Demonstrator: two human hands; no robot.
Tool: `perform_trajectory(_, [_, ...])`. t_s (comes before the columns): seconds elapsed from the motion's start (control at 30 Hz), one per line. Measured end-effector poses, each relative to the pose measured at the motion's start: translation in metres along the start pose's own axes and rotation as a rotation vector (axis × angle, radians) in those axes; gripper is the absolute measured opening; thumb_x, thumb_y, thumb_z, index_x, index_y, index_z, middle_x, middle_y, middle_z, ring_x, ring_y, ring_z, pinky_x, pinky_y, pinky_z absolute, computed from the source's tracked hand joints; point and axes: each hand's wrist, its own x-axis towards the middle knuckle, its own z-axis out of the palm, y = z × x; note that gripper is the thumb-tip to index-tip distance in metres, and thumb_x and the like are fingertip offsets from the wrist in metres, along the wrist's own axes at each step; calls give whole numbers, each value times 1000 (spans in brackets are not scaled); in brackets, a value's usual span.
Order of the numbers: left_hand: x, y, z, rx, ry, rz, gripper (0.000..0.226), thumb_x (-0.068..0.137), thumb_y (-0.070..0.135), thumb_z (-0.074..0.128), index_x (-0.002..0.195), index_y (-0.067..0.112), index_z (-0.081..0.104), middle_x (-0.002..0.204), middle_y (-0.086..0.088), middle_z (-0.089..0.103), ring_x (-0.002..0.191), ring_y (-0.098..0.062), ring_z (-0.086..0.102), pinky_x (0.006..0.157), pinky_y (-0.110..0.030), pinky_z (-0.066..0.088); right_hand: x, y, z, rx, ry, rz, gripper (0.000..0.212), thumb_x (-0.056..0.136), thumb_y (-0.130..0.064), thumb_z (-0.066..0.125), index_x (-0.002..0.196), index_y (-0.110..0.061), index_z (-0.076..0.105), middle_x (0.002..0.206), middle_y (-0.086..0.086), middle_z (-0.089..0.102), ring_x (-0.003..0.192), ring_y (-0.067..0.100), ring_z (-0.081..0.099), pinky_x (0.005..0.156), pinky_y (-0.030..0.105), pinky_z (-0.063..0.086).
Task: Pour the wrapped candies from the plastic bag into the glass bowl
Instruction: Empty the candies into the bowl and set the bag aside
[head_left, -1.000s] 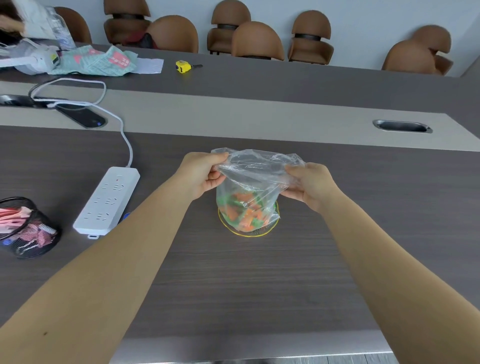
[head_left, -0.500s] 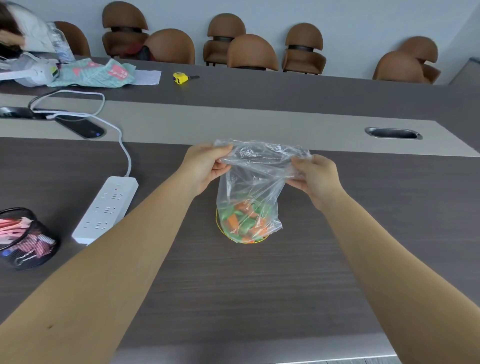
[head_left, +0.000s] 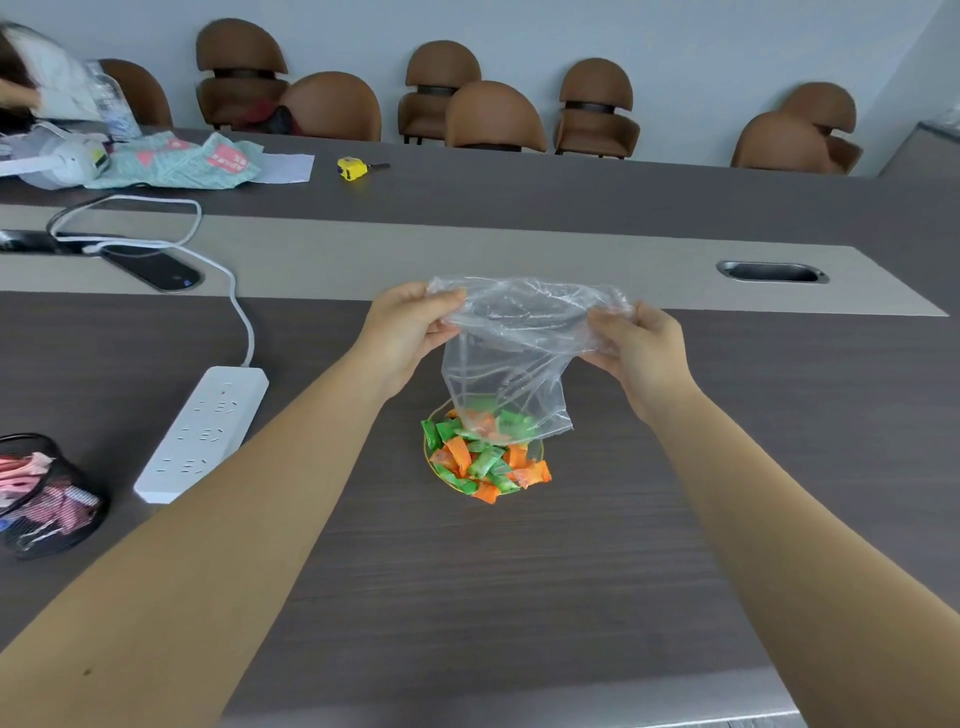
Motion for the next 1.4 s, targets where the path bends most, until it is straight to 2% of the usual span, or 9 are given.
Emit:
perform_trajectory(0.17, [-3,-16,39,125,-77,76,14,85,7,55,77,17,61,93,-6,63,99,-20,60,98,-30,45,-5,2,-44,-75,26,-36,11,82,-8,58,74,-11,52,88,11,53,86,23,52,84,37,46])
perform_trajectory(0.33, [-1,-52,91,341,-109,167,17,84,5,56,97,12,63,94,4,64,88,-10,59,74,-8,46,-3,16,-104,-257,81,-81,7,84,-10,57,84,-15,61,80,-2,58,79,14,54,74,22,45])
perform_trajectory(0.47, [2,-113,125,563,-163,141,35,83,12,59,118,11,58,122,-7,62,117,-21,55,100,-34,43,5,54,-152,-434,117,54,19,82,-4,54,97,-13,62,81,-3,61,78,18,57,74,28,49])
perform_trajectory(0.57, [0,-159,147,806,-240,78,45,82,20,61,126,15,54,121,-4,61,118,-23,55,90,-25,37,7,87,-184,-610,109,208,27,82,-4,52,106,-11,60,91,4,59,68,20,54,55,22,46])
perform_trajectory(0.73, [1,-201,176,1161,-440,-48,65,79,34,63,137,15,40,141,-8,48,142,-25,26,108,-33,25,10,124,-221,-727,-87,369,61,80,-12,63,135,-10,39,136,7,50,112,24,51,78,25,39])
perform_trajectory(0.87, [-3,-209,192,1345,-532,-60,77,79,40,61,144,16,26,152,-2,34,146,-28,11,116,-42,10,17,137,-233,-926,-124,336,72,79,-22,60,143,-12,26,147,8,37,127,30,42,81,29,38])
perform_trajectory(0.97, [-11,-200,193,1335,-500,-18,77,80,40,60,144,15,25,152,-5,32,146,-27,15,117,-40,17,12,131,-227,-1007,-73,149,64,81,-19,57,139,-12,32,145,8,37,132,29,34,98,40,41])
perform_trajectory(1.13, [-27,-172,144,1450,-278,60,68,87,38,51,145,13,25,158,-6,18,146,-21,13,115,-31,15,-3,117,-182,-1185,-172,-146,50,85,-15,49,134,-10,39,143,7,39,131,27,32,107,33,25])
perform_trajectory(1.4, [-41,-149,24,1552,-74,-64,85,79,50,56,145,14,18,158,-8,13,146,-26,10,117,-39,14,-22,147,-78,-1298,-497,-96,49,89,-32,46,135,-16,41,139,5,45,130,24,37,106,33,27])
